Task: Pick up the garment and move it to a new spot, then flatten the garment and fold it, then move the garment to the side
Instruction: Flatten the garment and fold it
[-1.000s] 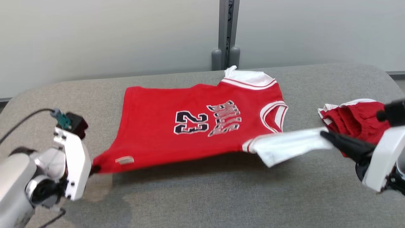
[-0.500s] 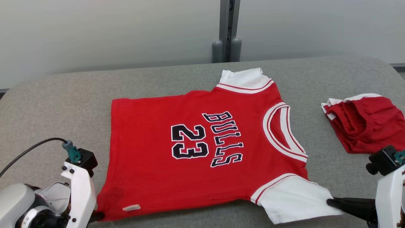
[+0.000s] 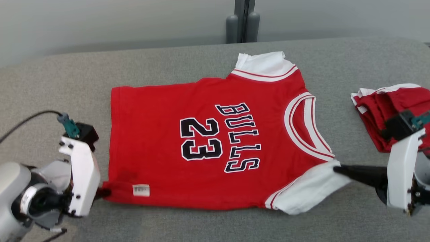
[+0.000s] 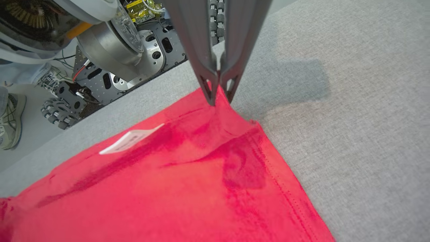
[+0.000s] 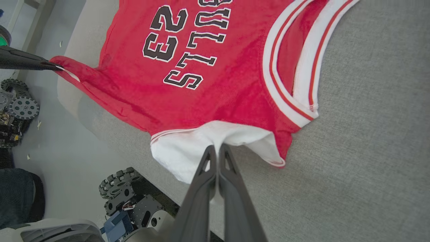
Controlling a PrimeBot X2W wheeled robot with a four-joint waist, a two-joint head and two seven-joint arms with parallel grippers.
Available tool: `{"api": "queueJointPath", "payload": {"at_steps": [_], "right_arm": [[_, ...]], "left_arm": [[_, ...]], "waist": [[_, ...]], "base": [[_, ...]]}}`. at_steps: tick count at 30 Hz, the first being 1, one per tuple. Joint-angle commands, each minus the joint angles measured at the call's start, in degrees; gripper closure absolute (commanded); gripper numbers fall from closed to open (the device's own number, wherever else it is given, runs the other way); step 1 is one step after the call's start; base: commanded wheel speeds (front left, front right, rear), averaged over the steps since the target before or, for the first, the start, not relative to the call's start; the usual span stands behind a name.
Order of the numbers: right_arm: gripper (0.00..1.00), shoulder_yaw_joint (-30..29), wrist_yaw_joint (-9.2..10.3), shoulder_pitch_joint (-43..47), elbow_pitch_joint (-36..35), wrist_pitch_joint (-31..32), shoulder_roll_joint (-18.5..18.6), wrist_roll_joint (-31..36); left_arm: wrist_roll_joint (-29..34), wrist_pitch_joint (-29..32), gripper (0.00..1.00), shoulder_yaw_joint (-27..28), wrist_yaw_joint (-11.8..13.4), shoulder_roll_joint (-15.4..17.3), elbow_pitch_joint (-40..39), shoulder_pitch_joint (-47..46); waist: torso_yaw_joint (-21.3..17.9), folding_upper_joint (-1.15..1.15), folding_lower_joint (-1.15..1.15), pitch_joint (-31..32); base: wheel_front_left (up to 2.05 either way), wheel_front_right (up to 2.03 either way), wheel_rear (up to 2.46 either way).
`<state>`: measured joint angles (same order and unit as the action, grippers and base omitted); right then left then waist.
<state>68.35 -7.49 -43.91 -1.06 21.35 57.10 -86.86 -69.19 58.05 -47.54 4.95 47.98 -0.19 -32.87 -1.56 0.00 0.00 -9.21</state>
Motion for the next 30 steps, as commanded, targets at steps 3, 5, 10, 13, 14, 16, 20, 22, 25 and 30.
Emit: {"api": "queueJointPath", "payload": {"at_steps": [3, 5, 10, 13, 14, 16, 20, 22, 25, 30], "right_arm": [[1.00, -2.05, -0.01, -2.78, 2.74, 0.84, -1.75, -1.87], [1.00, -2.74, -0.01, -3.75, 4.21, 1.43, -2.33, -2.79], [1.00, -4.10, -0.01, -6.02, 8.65, 2.26, -3.50, -4.13], [1.00, -4.51, -0.01, -6.96, 11.00, 2.15, -4.06, -4.00], [1.00, -4.60, -0.01, -7.24, 11.64, 2.03, -4.47, -3.80], [1.00, -4.71, -0.01, -7.50, 12.69, 1.89, -5.50, -3.78], [1.00, -4.64, -0.01, -8.62, 14.55, 2.10, -6.99, -3.26], [1.00, -4.69, -0.01, -9.17, 15.41, 2.19, -7.89, -2.81], [1.00, -4.76, -0.01, -10.28, 16.76, 2.40, -8.98, -2.25], [1.00, -4.76, -0.01, -11.69, 18.45, 2.31, -10.65, -1.42]], "left_arm": [[0.92, 0.97, 1.00, 0.73, 0.44, -1.35, 2.49, -4.43], [1.83, 1.24, 1.00, 0.90, 0.66, -1.93, 3.86, -6.42], [3.73, 1.73, 1.00, 0.93, 0.78, -3.09, 7.14, -10.19], [5.18, 1.91, 1.00, 0.42, 0.66, -2.92, 8.84, -11.64], [5.55, 1.88, 1.00, 0.24, 0.45, -2.93, 9.29, -11.94], [4.83, 1.62, 1.00, 0.45, 0.16, -3.91, 9.90, -12.16], [5.29, 1.22, 1.00, 0.38, -0.36, -4.99, 11.09, -13.26], [5.72, 1.15, 1.00, 0.14, -0.50, -5.74, 11.57, -13.92], [6.16, 1.07, 1.00, -0.05, -0.85, -6.73, 12.67, -15.08], [6.54, 0.89, 1.00, -0.29, -1.50, -8.19, 14.63, -16.39]], "waist": [[0.53, 0.00, 0.00, -3.13], [0.70, 0.00, 0.00, -4.27], [0.94, 0.00, 0.00, -6.43], [0.87, 0.00, 0.00, -6.98], [0.82, 0.00, 0.00, -7.15], [0.77, 0.00, 0.00, -7.41], [0.71, 0.00, 0.00, -7.97], [0.66, 0.00, 0.00, -8.39], [0.61, 0.00, 0.00, -9.07], [0.44, 0.00, 0.00, -9.81]], "base": [[0.00, 0.00, 0.00], [0.00, 0.00, 0.00], [0.00, 0.00, 0.00], [0.00, 0.00, 0.00], [0.00, 0.00, 0.00], [0.00, 0.00, 0.00], [0.00, 0.00, 0.00], [0.00, 0.00, 0.00], [0.00, 0.00, 0.00], [0.00, 0.00, 0.00]]}}
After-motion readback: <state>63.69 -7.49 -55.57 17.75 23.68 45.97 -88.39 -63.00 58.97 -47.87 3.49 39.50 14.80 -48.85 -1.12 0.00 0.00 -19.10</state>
